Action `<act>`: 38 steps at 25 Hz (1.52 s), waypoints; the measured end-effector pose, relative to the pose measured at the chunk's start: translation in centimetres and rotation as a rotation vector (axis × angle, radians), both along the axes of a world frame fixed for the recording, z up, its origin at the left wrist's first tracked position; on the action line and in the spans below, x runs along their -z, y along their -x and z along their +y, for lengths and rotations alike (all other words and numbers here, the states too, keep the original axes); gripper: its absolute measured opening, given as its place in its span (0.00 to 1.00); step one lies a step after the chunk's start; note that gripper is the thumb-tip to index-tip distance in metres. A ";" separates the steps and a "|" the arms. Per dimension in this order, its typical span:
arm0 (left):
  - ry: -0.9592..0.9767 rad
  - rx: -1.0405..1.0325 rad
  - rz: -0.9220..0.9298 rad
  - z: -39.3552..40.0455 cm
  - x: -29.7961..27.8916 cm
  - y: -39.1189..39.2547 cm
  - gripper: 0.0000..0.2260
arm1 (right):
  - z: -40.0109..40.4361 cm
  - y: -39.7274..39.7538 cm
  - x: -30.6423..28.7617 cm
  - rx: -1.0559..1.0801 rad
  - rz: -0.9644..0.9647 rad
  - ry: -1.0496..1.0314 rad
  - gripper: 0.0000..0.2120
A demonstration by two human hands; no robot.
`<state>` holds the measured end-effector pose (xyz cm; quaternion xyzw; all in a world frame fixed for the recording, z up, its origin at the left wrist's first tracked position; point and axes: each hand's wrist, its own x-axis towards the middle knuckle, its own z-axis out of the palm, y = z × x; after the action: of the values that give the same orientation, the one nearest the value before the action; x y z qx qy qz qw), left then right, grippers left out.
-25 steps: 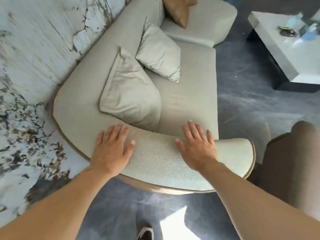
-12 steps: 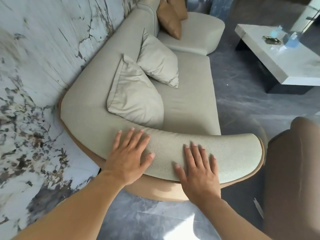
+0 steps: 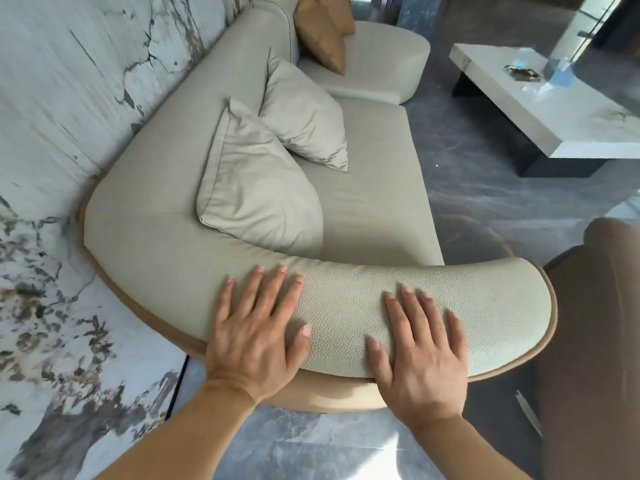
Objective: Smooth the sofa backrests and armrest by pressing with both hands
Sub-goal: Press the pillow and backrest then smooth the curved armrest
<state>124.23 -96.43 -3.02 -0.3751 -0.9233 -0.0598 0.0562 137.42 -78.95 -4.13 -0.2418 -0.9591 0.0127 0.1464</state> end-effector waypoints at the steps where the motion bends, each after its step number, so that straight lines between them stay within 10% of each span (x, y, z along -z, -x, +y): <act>1: 0.006 0.004 0.005 0.0 0.1 0.1 0.28 | 0.1 0.1 0.0 0.001 0.000 0.000 0.30; 38: -0.063 0.024 0.173 5.0 1.8 9.2 0.29 | 5.6 8.6 1.3 -0.015 0.128 -0.114 0.31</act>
<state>115.00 -91.42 -4.82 -0.3878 -0.9082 -0.0570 0.1467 128.81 -73.36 -5.40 -0.2248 -0.9487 -0.0254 0.2207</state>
